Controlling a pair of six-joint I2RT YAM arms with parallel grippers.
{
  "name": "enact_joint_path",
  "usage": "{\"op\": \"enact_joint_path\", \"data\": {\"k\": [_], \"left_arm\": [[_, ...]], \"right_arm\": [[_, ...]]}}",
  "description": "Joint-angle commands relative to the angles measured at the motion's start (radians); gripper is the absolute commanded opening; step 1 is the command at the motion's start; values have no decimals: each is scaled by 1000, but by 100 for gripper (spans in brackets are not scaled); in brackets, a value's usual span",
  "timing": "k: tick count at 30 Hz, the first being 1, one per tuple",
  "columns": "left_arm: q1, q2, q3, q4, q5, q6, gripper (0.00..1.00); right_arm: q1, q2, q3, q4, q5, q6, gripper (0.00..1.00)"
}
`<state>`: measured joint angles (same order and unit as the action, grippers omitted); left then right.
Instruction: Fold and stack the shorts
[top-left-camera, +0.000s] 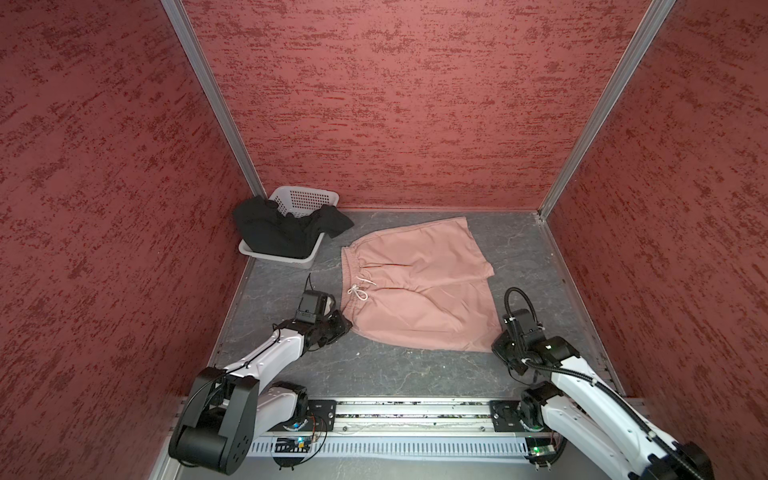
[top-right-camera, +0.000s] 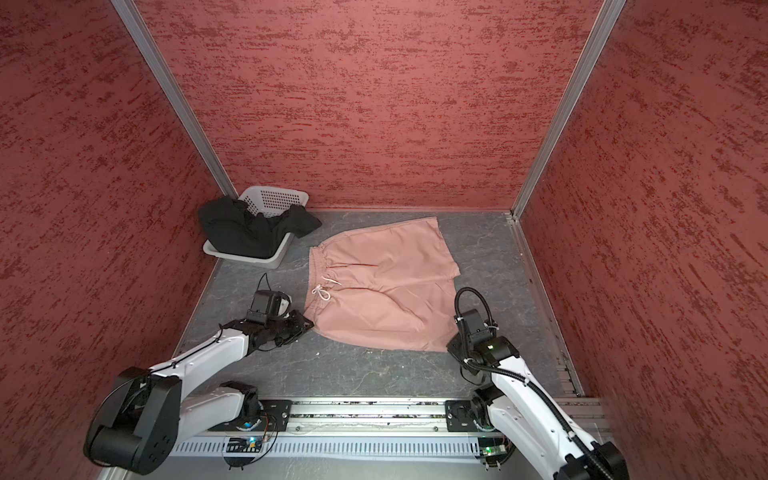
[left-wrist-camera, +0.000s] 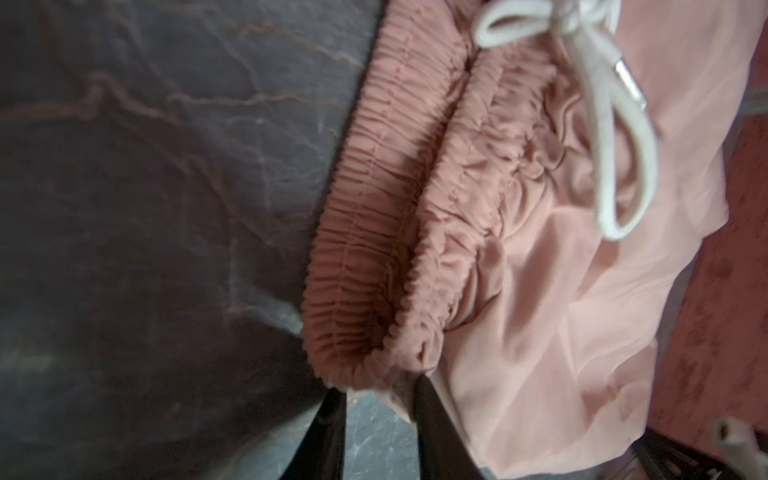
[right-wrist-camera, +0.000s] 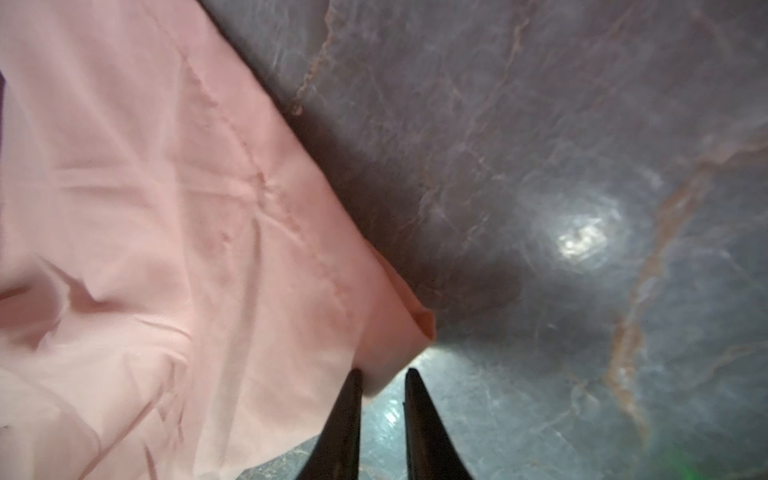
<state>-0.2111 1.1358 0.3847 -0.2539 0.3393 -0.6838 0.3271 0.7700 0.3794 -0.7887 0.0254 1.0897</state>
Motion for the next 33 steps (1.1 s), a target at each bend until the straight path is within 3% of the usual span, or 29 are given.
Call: {"op": "enact_joint_path", "data": {"k": [1,4,13,14,15,16,17,18,20,26,29,31,33], "left_arm": [[9,-38,27,-31,-8,8,9],[10,-67,37,-67,-17,12,3],[26,-127,75,-143,-11,23,6],[26,-131,73,-141,-4,24,24],[25,-133,70,-141,-1,22,63],[26,-134,65,-140,-3,23,73],[26,-134,63,-142,-11,25,79],[26,-133,63,-140,-19,31,89],[33,-123,88,-146,-26,53,98],[35,-73,224,-171,-54,147,99],[33,-26,250,-156,-29,173,100],[28,7,252,-129,-3,186,94],[17,42,252,-121,10,191,82]], "right_arm": [[-28,-4,11,17,60,-10,2],[-51,-3,43,-16,75,-36,0],[-81,-30,176,-183,94,-95,0],[-83,-33,173,-177,77,-108,8],[-83,-34,171,-177,69,-114,40],[-83,-34,170,-182,73,-116,64],[-83,-35,171,-188,84,-117,75],[-83,-39,169,-186,97,-124,80],[-85,-33,158,-157,92,-133,83],[-88,86,114,10,42,-163,85],[-89,149,123,27,72,-199,85],[-89,178,130,35,92,-217,85],[-88,191,132,51,107,-218,85]]}}
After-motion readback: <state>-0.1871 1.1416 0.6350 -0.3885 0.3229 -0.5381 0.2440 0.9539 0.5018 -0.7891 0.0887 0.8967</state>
